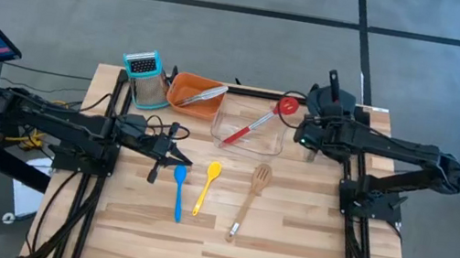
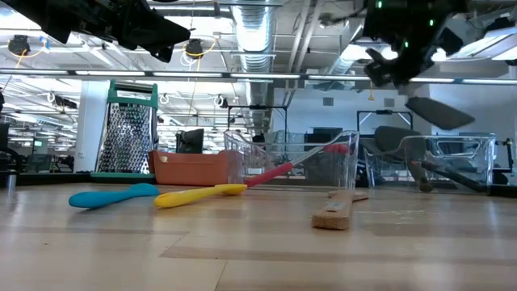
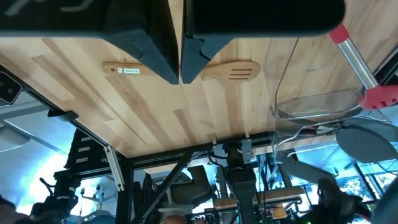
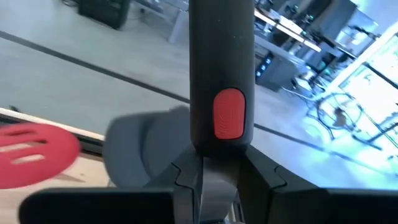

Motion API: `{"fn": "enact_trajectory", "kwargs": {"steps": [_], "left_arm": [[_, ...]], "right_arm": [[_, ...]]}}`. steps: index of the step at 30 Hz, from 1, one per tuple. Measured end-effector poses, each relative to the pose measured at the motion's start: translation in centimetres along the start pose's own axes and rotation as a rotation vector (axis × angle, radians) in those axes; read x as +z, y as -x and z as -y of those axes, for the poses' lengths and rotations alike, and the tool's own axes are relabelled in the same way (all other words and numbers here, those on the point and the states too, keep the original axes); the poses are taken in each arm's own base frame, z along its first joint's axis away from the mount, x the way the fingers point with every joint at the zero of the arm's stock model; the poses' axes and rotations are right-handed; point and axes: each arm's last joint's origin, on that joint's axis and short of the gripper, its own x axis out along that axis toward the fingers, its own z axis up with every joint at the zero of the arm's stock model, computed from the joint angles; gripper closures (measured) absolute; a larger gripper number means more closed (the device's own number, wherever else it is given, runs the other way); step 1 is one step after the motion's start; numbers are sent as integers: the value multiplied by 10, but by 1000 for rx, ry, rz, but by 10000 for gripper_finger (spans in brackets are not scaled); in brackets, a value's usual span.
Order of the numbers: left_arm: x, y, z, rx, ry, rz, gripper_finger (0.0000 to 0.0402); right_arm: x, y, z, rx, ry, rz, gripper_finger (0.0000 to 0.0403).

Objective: Pick & Place Kitchen Items
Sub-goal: Put the black spatula into the right transparent bin, then adjust the left transparent bin on the table

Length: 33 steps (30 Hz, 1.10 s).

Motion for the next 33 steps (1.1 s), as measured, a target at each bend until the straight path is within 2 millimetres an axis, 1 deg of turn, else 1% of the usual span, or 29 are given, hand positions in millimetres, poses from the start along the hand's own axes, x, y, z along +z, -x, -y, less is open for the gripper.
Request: {"fn": "enact_trajectory", "kwargs": {"steps": [6, 12, 18, 22, 24, 30, 33], "left_arm": [[0, 0, 0, 0, 0, 1, 399], [0, 0, 0, 0, 0, 1, 399], [0, 0, 0, 0, 0, 1, 399], [0, 0, 0, 0, 0, 1, 399], [0, 0, 0, 0, 0, 1, 399], [0, 0, 0, 0, 0, 1, 399], [0, 0, 0, 0, 0, 1, 399]], "right_arm": [[-24, -23, -8, -60, -44, -23, 341], [-42, -37, -10, -94, -72, -43, 341], [-46, -44, -18, -37, -82, -95, 341], [-44, -47, -21, 3, -90, -111, 340], [-43, -50, -22, 17, -82, -127, 325], [-44, -54, -21, 59, 9, -174, 237], [-39, -53, -20, 66, 10, -175, 198]]}}
